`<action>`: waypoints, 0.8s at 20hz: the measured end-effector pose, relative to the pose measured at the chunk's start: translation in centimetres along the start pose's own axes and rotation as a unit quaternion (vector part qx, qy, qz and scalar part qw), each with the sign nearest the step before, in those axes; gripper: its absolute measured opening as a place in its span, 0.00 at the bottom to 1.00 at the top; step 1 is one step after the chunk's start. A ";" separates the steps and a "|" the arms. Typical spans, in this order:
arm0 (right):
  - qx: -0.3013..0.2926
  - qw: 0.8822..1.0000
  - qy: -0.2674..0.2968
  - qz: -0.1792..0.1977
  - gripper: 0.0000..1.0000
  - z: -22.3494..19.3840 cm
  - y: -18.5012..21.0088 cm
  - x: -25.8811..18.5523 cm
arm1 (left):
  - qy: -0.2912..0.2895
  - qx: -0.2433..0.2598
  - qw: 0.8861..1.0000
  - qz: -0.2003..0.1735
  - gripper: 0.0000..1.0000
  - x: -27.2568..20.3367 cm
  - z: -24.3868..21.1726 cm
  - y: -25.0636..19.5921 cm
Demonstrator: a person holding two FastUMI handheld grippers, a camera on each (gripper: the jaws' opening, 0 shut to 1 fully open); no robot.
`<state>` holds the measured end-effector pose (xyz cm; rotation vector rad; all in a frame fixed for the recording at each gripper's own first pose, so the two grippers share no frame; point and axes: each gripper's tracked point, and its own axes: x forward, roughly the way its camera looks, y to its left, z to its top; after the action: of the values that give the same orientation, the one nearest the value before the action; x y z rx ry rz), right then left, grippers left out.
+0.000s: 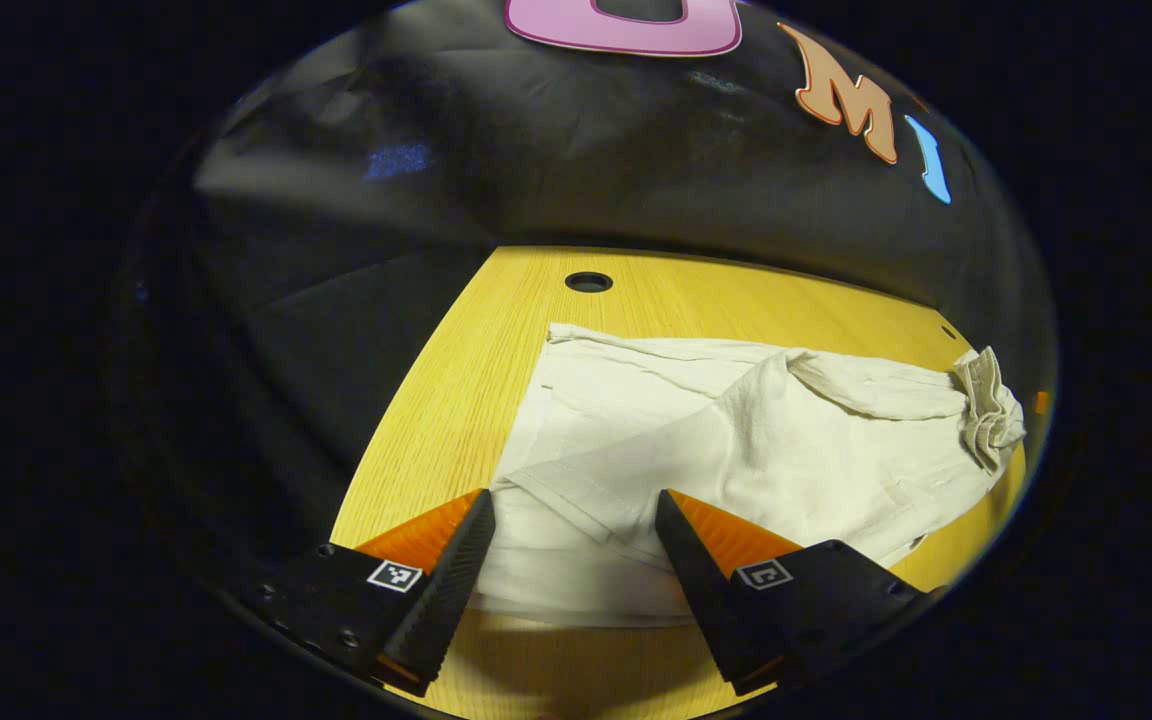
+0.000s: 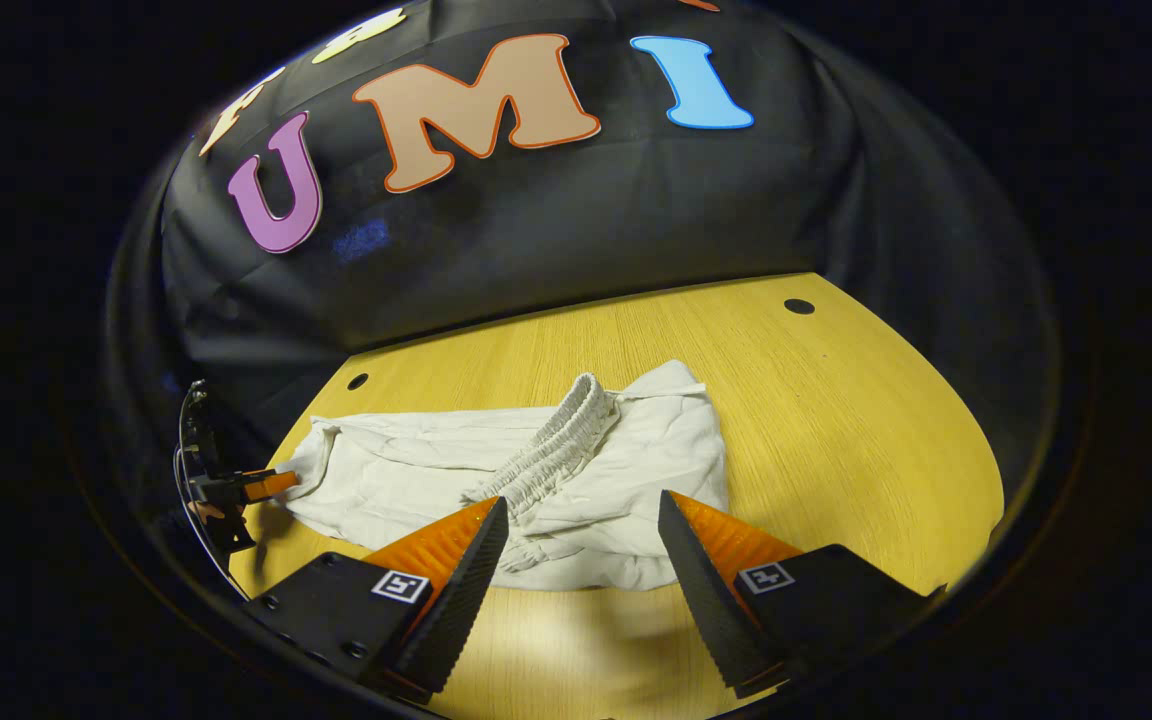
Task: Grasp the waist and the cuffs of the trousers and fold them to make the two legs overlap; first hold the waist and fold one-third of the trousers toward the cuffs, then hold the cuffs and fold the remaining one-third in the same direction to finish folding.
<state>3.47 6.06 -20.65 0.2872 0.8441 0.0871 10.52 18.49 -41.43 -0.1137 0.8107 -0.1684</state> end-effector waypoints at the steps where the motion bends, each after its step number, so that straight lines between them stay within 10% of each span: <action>1: -0.001 1.000 0.000 -0.001 0.96 0.0 0.0 -0.1 | 0.005 0.002 1.000 0.000 0.96 0.0 -0.2 -0.1; 5: 0.002 1.000 0.002 -0.001 0.92 -0.4 -0.3 -0.2 | 0.011 0.000 1.000 -0.007 0.77 0.3 -0.2 -1.6; 8: 0.009 1.000 0.004 0.000 0.92 -0.6 -0.5 -0.4 | -0.004 -0.027 1.000 0.000 0.12 0.2 0.0 -2.8; 16: 0.018 1.000 -0.008 0.008 0.96 0.1 -2.4 -2.3 | -0.014 -0.036 0.998 0.047 0.00 -1.5 2.4 -4.3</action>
<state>1.92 3.28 -19.61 0.3282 0.8290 0.0855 10.84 14.61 -38.00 -0.1452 0.7919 -0.0496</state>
